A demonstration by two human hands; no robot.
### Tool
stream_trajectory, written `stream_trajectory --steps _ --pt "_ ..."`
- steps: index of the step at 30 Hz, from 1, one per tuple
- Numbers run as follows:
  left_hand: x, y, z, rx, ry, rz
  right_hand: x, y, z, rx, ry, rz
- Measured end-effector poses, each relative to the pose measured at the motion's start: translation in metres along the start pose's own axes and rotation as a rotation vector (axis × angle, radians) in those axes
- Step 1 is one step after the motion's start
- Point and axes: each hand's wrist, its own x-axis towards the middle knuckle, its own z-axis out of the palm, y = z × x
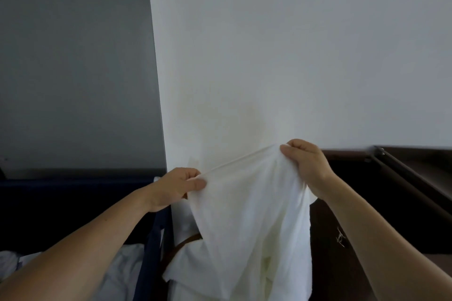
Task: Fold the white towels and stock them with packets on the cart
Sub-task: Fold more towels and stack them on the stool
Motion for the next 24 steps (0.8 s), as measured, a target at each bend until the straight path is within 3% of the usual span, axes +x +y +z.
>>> stream_trajectory --steps 6,14,19,24 --pt "0.003 0.022 0.012 -0.377 0.173 0.068 0.006 0.010 0.010 -0.178 0.127 0.019" --pt "0.018 0.056 0.069 -0.199 0.231 0.034 -0.013 0.004 0.046 -0.572 0.277 -0.167" --pt "0.019 0.055 0.091 -0.170 0.123 0.010 -0.037 0.019 0.069 -0.755 0.224 -0.282" --pt "0.016 0.052 0.086 -0.248 0.056 -0.032 -0.047 0.035 0.073 -0.662 0.044 -0.322"
